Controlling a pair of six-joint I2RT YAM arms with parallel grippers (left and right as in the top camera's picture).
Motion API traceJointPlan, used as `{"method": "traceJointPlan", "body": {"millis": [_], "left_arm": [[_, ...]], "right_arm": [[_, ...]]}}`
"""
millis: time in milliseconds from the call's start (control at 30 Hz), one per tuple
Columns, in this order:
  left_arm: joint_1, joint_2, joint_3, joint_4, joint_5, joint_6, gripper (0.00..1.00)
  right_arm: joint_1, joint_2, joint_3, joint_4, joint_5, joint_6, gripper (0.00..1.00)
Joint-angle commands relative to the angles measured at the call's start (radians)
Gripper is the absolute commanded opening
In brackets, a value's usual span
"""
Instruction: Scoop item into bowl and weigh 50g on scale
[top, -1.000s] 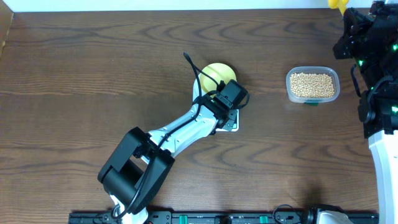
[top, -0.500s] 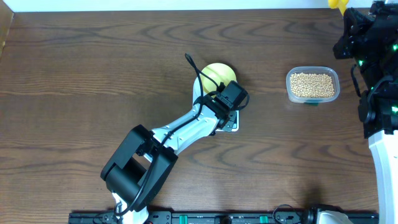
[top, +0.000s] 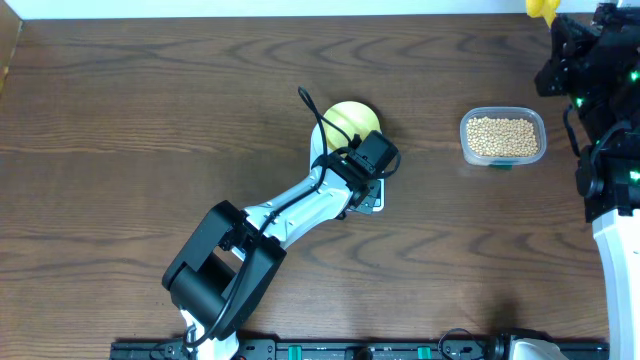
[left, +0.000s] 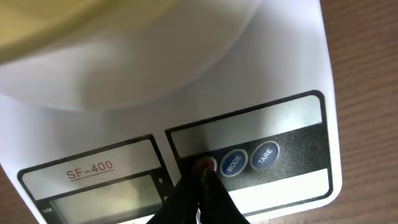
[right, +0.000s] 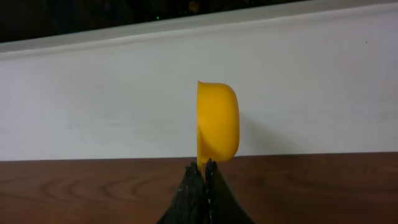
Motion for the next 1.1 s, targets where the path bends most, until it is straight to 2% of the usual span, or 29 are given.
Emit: {"method": "traceJointPlan", "body": {"millis": [0, 300, 1067], "left_arm": [[0.005, 0.069, -0.017, -0.017, 0.013, 0.001, 0.07], [0.013, 0.076, -0.017, 0.037, 0.013, 0.002, 0.07], [0.04, 0.076, -0.017, -0.01, 0.013, 0.002, 0.07]], "right_arm": [[-0.005, 0.005, 0.016, -0.008, -0.006, -0.016, 0.01], [-0.005, 0.005, 0.016, -0.007, -0.006, -0.016, 0.01], [-0.005, 0.005, 0.016, -0.008, -0.006, -0.016, 0.01]]}}
